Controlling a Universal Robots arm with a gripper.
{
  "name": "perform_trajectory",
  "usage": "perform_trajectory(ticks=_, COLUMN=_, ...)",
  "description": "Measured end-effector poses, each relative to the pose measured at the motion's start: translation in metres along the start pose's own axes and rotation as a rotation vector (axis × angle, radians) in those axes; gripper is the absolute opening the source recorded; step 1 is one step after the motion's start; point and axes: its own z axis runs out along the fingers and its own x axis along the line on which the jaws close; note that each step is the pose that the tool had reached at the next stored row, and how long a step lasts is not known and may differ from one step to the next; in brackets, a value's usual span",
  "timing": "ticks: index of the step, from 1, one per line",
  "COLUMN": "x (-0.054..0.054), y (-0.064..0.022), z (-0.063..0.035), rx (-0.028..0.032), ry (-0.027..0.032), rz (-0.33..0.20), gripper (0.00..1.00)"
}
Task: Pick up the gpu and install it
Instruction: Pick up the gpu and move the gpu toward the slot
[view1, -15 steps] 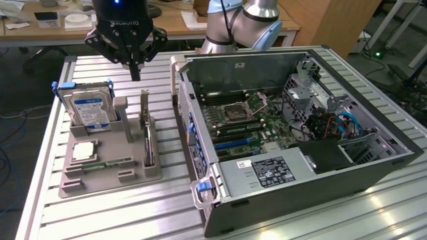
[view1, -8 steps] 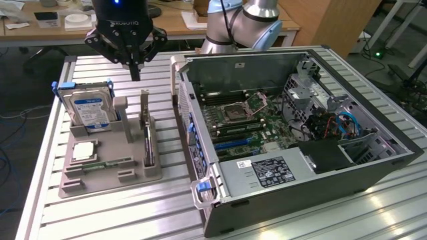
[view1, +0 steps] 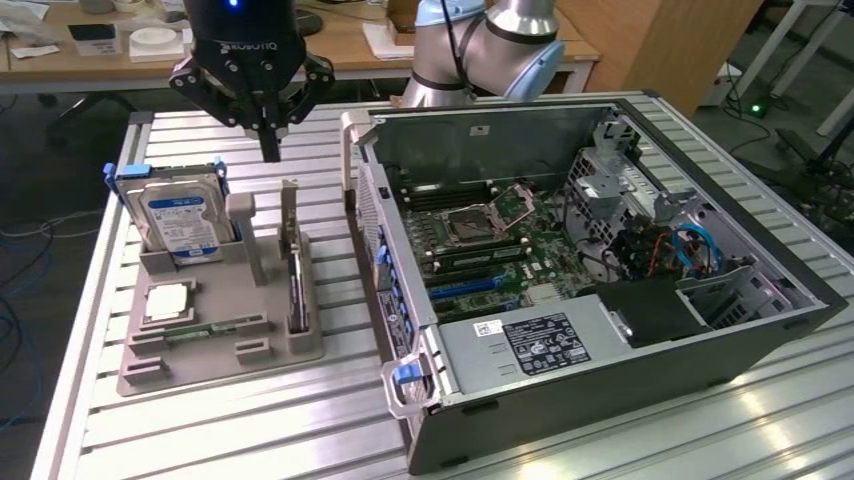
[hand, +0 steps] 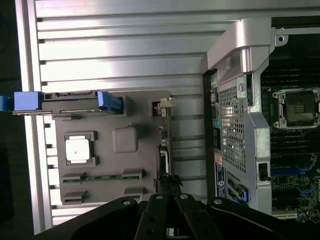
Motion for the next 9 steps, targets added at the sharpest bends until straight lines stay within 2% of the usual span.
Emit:
perform_trajectory(ticks=2, x=0.0000, y=0.0000, z=0.0000, rx=0.0000, ry=0.0000, rz=0.000, gripper=0.16)
perform_trajectory(ticks=4, x=0.0000, y=0.0000, z=0.0000, rx=0.0000, ry=0.0000, rz=0.000, gripper=0.16)
perform_trajectory(ticks=9, x=0.0000, y=0.0000, z=0.0000, rx=0.0000, ry=0.0000, rz=0.000, gripper=0.47)
